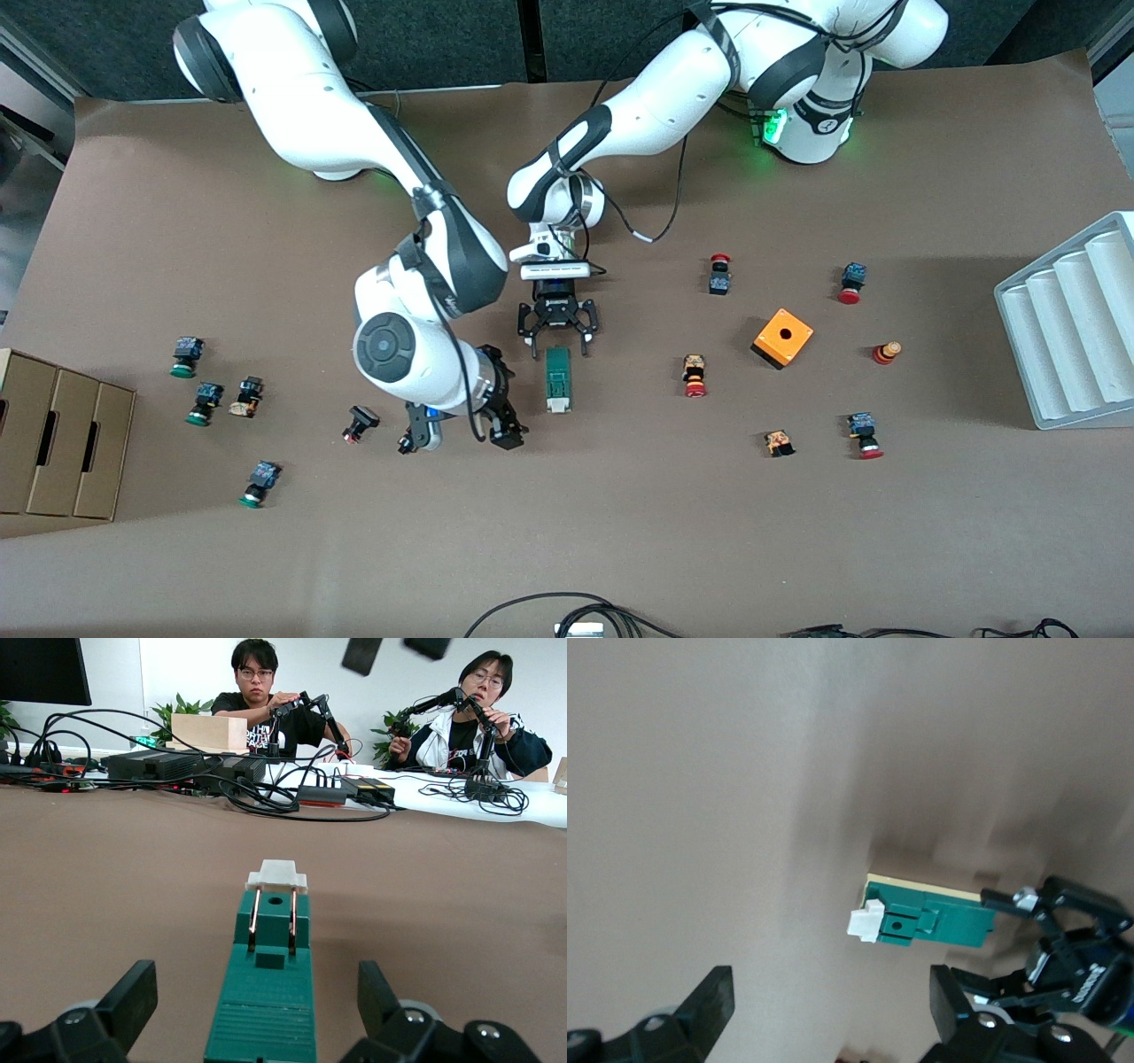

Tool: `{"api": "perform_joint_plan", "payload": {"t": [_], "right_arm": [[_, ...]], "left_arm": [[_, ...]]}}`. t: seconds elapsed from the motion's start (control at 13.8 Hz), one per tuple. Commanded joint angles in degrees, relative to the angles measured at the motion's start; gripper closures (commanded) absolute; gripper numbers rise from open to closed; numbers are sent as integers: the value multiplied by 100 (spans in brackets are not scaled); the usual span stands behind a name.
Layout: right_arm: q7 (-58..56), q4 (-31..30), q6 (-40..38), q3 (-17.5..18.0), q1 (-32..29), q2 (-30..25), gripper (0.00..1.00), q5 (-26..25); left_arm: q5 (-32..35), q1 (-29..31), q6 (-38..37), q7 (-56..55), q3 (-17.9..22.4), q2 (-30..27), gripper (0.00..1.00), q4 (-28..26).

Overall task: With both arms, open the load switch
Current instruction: 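Grasp the green switch body with the right gripper while the left gripper lowers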

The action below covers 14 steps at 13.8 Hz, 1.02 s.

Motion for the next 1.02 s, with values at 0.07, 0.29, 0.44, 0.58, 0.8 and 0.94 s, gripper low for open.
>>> {"api": "perform_joint_plan", "payload": {"t": [0.07,0.29,0.44,0.58,0.8,0.94], "right_arm": [[421,280,196,-95,183,431,2,165],[702,280,468,-87,271,581,3,174],[826,281,609,-78,332,669,4,174],[974,280,644,-87,403,756,6,200],[1054,280,679,-87,473,888,9,411],[1055,280,688,-95,526,959,11,464]], "left_arm": [[104,-127,-42,83,6,263,0,316],[87,-154,-42,101,6,333,0,333],[43,-172,-50,337,-2,342,1,333],[43,-172,-51,364,-3,342,1,333],[34,-172,-77,373,-11,351,7,333],[43,-172,-94,373,-20,359,17,324]]}}
